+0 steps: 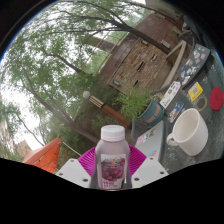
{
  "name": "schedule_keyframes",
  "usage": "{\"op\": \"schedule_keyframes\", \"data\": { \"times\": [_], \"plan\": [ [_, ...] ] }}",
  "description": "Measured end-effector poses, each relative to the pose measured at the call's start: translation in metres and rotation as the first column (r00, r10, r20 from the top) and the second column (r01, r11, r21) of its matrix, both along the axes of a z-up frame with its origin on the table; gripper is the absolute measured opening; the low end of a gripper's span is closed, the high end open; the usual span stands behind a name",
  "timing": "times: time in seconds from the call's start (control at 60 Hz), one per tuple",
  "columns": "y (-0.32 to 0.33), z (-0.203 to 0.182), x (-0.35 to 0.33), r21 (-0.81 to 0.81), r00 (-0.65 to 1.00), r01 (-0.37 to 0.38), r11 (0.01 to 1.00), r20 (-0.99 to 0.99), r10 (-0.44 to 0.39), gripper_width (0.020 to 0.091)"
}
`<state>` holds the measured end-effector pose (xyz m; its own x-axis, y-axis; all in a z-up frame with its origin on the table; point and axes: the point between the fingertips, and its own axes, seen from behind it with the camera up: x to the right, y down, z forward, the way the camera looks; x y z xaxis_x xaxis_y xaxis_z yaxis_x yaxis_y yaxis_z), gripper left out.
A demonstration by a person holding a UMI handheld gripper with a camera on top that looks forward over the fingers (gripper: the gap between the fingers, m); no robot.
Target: Pour water
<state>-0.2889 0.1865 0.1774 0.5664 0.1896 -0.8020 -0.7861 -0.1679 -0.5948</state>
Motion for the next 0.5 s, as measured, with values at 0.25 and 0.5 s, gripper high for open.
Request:
{"op": "schedule_keyframes", "data": {
  "times": [0.25, 0.5],
  "plan": [
    [-0.002, 0.005, 0.053, -0.029, 0.547, -0.193, 0.981, -0.833, 0.083, 0.0403],
    [-0.001, -0.026, 0.081, -0.105, 0.263, -0.2, 0.974, -0.963, -0.049, 0.0402]
  ]
}}
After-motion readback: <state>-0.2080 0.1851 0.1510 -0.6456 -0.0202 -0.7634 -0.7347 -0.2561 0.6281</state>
